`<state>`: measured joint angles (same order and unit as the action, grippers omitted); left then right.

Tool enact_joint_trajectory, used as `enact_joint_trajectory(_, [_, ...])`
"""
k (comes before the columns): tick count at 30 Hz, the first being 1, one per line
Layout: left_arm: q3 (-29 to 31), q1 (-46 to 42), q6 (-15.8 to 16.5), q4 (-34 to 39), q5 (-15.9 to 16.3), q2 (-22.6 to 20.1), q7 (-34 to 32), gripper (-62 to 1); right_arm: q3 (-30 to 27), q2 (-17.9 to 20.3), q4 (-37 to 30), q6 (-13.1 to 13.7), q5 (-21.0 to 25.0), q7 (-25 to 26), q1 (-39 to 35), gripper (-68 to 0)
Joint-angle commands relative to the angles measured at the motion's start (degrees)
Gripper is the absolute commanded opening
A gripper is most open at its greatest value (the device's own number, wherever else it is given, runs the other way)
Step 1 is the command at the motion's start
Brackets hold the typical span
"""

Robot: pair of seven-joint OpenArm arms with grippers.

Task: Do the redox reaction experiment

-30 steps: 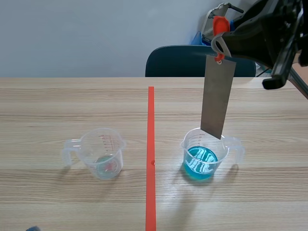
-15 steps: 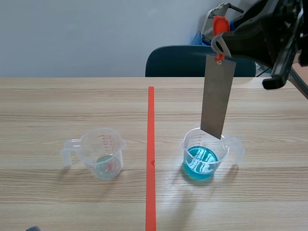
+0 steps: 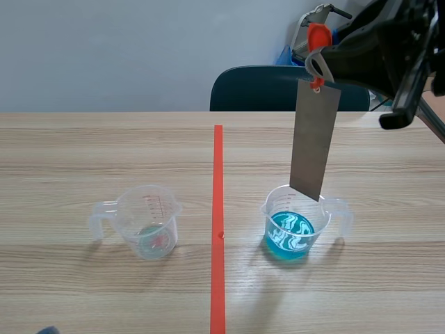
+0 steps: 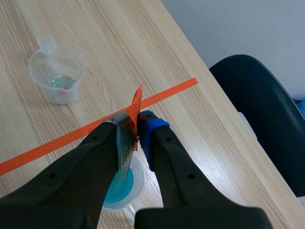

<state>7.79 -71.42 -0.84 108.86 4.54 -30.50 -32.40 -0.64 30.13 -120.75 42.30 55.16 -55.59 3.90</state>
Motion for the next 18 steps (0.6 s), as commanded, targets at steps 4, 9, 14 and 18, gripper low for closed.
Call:
enact_joint_trajectory(4, [0.15,1.14,0.37,1.44,0.39,0.15,-1.01,-5.0,-0.20,0.15,-0.74,0.42,0.59,0.83,0.55,-66.9])
enact_joint_trajectory(9, [0.13,4.96,0.74,1.44,0.37,0.17,-1.03,-46.0,-0.20,0.15,-0.74,0.42,0.59,0.83,0.55,-66.9])
enact_joint_trajectory(14, [0.09,10.51,6.56,1.44,0.37,0.15,-0.76,-57.7,-0.20,0.15,-0.74,0.42,0.59,0.81,0.55,-66.9])
enact_joint_trajectory(18, [0.04,16.20,13.60,1.44,0.33,0.15,0.04,-57.7,-0.20,0.15,-0.74,0.42,0.57,0.59,0.55,-66.9])
